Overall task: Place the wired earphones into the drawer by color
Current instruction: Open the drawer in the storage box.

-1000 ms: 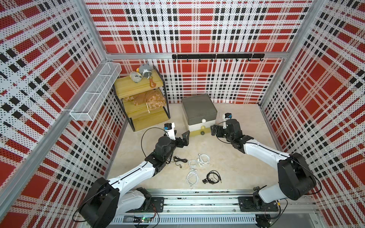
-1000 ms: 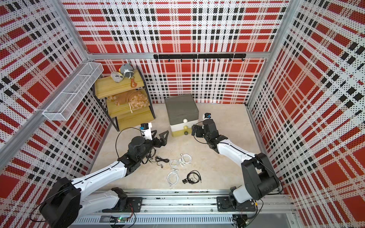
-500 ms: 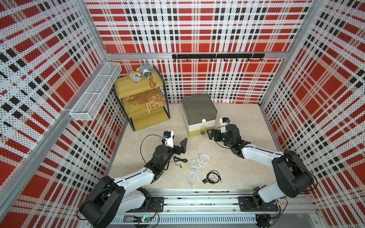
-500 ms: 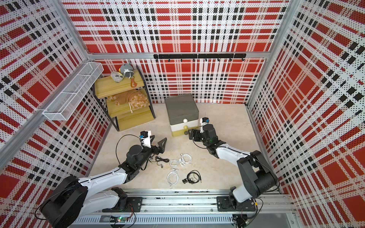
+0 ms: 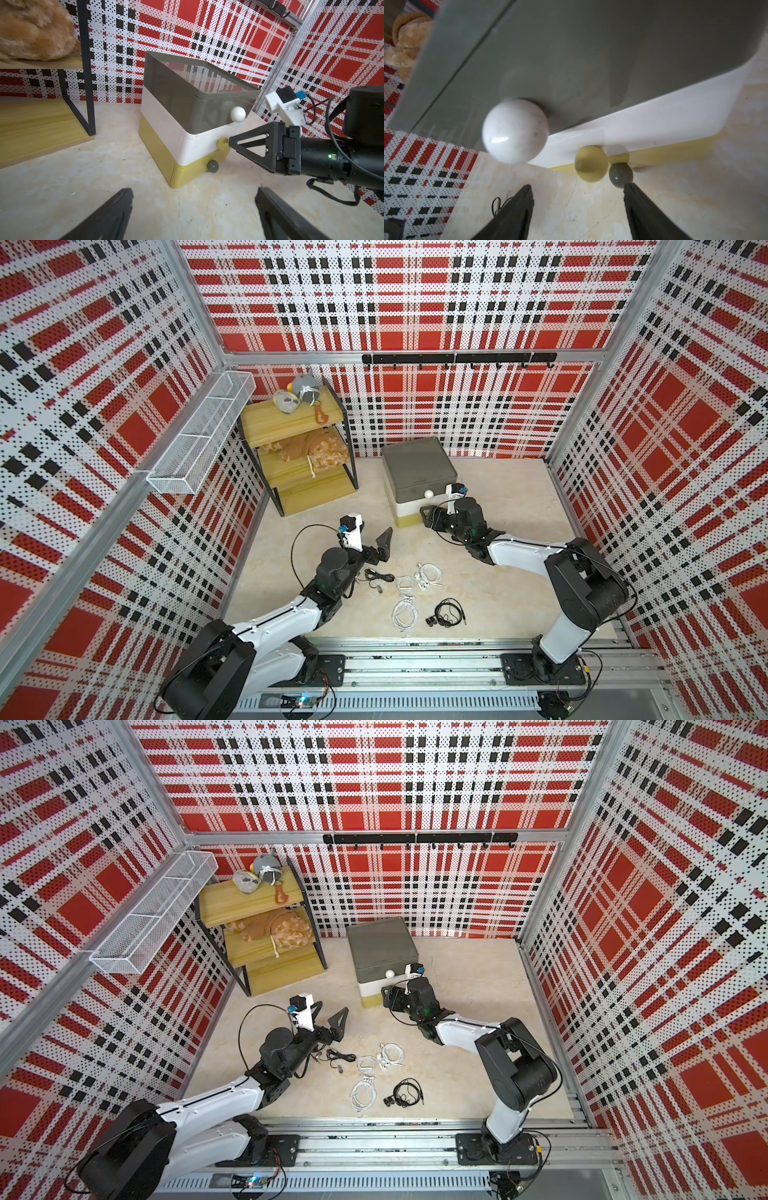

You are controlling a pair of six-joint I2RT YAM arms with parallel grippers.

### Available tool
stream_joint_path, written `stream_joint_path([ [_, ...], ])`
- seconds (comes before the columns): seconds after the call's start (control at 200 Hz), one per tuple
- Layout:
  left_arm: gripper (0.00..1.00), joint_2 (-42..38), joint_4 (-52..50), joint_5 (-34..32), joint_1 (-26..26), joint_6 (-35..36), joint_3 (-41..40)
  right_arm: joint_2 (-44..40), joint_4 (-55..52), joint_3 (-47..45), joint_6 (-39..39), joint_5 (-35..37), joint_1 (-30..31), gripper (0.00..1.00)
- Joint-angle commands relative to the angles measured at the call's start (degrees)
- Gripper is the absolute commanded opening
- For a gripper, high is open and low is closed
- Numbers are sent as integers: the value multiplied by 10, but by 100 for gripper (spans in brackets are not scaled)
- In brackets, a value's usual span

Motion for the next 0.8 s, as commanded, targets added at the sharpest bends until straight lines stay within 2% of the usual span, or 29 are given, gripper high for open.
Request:
stream_joint_path([
  [0.0,99,-9,15,-7,0,9,-9,15,16,15,15,14,1,69],
  [0.296,99,-7,14,-10,1,10,-9,39,16,37,12,26,1,56],
  [0.797,99,-8,14,-18,1,12,-11,65,24,53,17,21,1,44],
])
